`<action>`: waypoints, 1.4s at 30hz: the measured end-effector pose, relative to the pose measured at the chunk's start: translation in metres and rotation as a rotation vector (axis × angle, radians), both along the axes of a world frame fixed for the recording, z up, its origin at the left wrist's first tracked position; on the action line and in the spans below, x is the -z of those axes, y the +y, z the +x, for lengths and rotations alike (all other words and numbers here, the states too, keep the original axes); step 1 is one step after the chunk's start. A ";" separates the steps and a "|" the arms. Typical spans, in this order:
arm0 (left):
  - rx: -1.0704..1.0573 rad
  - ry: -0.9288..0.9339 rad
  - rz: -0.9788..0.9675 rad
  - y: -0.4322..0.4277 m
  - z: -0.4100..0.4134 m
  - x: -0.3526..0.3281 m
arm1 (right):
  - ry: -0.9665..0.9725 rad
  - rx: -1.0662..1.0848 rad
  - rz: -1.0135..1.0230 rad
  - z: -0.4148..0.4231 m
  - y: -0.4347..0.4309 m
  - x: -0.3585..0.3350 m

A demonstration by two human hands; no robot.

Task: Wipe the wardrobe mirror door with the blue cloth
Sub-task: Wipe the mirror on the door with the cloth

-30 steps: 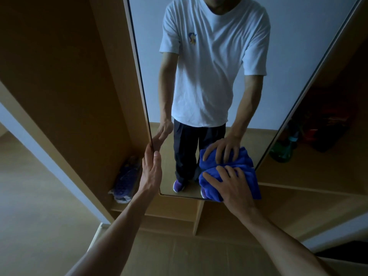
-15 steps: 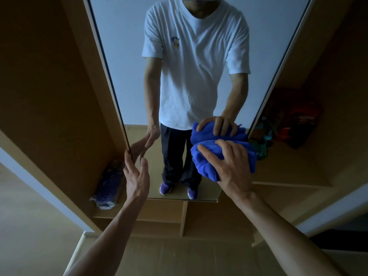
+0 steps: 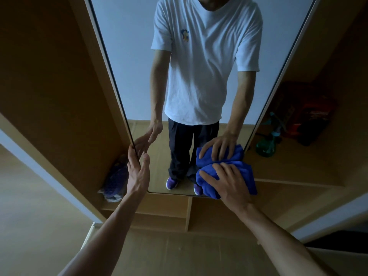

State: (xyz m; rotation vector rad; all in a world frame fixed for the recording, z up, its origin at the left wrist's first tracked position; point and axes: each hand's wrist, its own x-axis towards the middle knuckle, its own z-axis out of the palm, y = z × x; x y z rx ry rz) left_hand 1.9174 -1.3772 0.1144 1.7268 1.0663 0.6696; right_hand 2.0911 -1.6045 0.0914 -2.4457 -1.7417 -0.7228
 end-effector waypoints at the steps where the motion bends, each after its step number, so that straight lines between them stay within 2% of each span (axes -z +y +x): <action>1: 0.015 0.004 -0.011 0.000 -0.001 -0.001 | 0.027 -0.004 -0.001 0.000 -0.001 -0.002; 5: 0.073 -0.023 -0.033 0.002 -0.009 -0.004 | 0.093 -0.003 0.096 0.001 -0.002 -0.022; 11: 0.071 -0.055 -0.062 0.005 -0.013 -0.001 | 0.048 0.039 0.350 0.000 0.010 -0.060; 15: 0.099 -0.069 -0.052 0.011 -0.018 -0.001 | -0.003 0.016 0.425 -0.008 0.036 -0.080; 20: 0.178 -0.038 -0.015 0.024 -0.021 0.001 | -0.045 0.002 0.353 -0.016 0.055 -0.067; 25: 0.193 -0.027 -0.071 0.036 -0.023 0.001 | -0.091 -0.048 0.139 -0.030 0.063 -0.033; 30: 0.216 -0.053 -0.113 0.040 -0.023 0.000 | -0.028 -0.047 0.013 -0.045 0.072 -0.016; 39: 0.296 -0.114 -0.111 0.051 -0.034 0.006 | 0.037 -0.072 0.231 -0.081 0.124 -0.058; 42: 0.335 -0.170 -0.165 0.054 -0.040 0.001 | 0.022 -0.079 0.235 -0.089 0.136 -0.054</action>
